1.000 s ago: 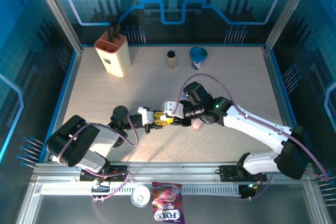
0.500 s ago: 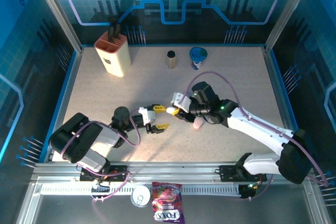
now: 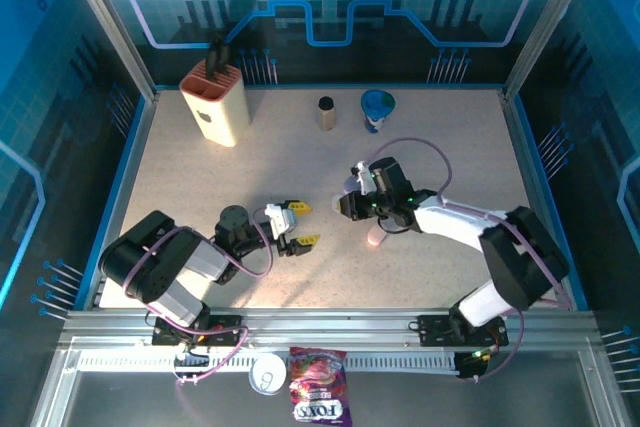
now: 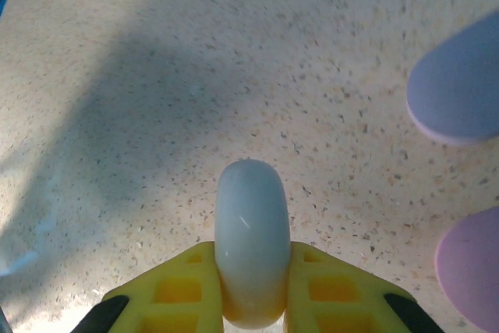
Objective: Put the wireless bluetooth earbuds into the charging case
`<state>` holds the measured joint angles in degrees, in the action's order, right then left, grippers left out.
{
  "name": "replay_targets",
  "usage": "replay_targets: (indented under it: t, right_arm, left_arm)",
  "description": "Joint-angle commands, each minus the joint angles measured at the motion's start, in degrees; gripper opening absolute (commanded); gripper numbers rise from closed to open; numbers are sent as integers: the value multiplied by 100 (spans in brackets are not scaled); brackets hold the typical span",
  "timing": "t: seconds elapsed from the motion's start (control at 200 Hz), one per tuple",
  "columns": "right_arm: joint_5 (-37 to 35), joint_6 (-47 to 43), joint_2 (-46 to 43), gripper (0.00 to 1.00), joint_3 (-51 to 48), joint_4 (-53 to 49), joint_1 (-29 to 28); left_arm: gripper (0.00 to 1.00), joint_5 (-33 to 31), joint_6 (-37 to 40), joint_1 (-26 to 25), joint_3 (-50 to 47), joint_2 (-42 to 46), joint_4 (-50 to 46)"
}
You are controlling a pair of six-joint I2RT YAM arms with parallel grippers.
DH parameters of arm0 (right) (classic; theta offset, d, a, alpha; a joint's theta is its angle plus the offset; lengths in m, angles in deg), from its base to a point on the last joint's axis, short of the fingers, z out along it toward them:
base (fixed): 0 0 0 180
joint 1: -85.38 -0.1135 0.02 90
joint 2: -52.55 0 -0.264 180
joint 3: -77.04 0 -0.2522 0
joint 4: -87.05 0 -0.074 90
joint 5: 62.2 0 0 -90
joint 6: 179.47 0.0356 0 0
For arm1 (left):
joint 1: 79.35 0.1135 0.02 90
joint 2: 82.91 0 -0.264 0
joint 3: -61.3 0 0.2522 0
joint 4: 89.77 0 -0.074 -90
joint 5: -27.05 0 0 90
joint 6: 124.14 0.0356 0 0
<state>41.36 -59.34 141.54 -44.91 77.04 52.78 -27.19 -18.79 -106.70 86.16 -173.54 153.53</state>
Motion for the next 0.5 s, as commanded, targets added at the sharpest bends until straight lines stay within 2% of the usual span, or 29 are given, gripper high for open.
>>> replay_targets:
  t: [0.0,0.11,0.2,0.43,0.495]
  right_arm:
    - [185,741,402,13,153,603,-9]
    - [222,834,791,14,189,762,-9]
    - [217,854,933,21,209,787,-9]
    - [-48,555,461,57,176,604,96]
    - [-222,337,162,67,161,425,135]
  left_arm:
    - [71,0,-27,61,64,-40,-191]
    - [72,23,22,59,75,55,-485]
    - [73,27,117,64,110,211,-893]
    - [75,-38,588,73,380,881,-2553]
    - [77,-104,546,85,421,982,-2713]
